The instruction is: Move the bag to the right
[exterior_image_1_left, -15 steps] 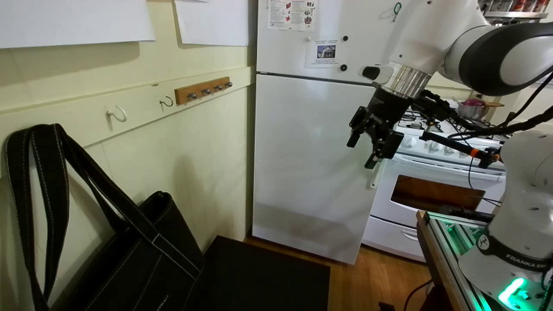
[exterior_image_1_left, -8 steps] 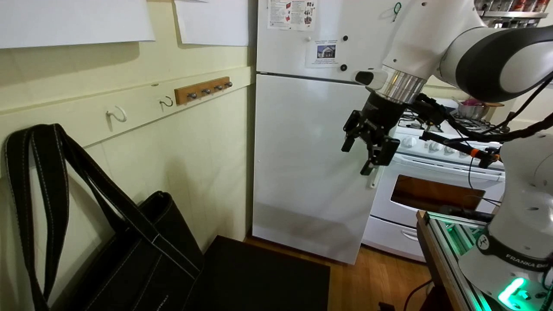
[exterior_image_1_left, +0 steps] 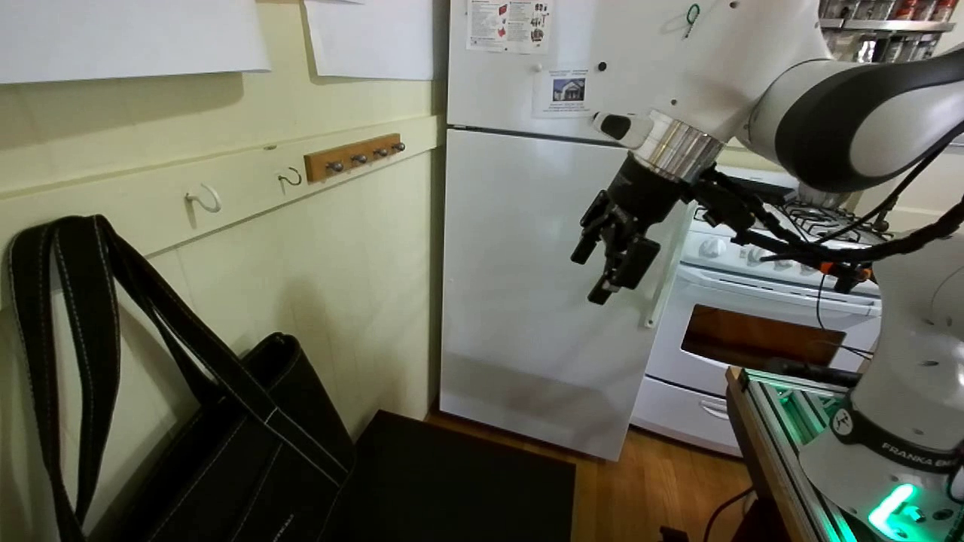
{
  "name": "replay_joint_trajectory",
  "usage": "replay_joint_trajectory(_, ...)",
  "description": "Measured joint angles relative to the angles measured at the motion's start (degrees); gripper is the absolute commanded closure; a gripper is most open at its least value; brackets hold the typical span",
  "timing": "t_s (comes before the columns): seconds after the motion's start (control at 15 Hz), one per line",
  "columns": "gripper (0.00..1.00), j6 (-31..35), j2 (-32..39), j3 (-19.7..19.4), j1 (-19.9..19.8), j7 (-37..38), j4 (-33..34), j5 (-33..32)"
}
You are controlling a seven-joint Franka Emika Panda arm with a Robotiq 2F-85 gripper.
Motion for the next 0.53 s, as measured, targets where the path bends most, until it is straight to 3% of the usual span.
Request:
replay_joint_trajectory(0.2,0.00,8.37,8.62,4.29,-0.28,6.60,4.11,0.15)
replay_joint_trajectory(0.53,0.00,14.53,20.93,9.54,-1.61,13.26,12.70,-2.24)
